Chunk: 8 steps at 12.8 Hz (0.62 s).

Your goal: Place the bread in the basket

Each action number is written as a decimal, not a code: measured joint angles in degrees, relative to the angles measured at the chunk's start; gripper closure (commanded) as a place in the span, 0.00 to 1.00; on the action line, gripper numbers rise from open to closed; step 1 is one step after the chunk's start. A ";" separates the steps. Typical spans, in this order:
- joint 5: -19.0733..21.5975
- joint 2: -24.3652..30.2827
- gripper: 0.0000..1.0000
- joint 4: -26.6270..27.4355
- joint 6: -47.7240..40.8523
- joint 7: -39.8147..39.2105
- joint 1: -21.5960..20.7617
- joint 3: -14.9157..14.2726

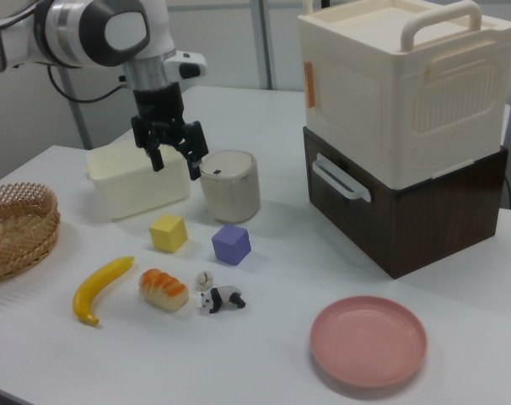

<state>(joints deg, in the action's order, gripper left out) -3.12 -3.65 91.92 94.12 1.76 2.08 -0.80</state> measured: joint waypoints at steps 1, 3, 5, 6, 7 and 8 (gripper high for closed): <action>0.04 1.47 0.00 2.22 0.39 0.00 -0.22 0.20; 0.05 4.57 0.00 7.05 2.24 0.00 -1.18 0.37; 0.05 7.38 0.00 12.08 3.88 -0.01 -2.57 0.40; 0.05 8.61 0.00 14.80 5.71 -0.63 -3.26 0.44; 0.05 9.40 0.00 17.05 7.69 -3.72 -3.69 0.47; 0.04 9.81 0.00 18.73 8.76 -8.66 -4.09 0.50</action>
<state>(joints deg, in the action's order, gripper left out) -3.08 6.17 110.65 102.88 -6.90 -2.01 -0.30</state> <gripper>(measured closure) 0.000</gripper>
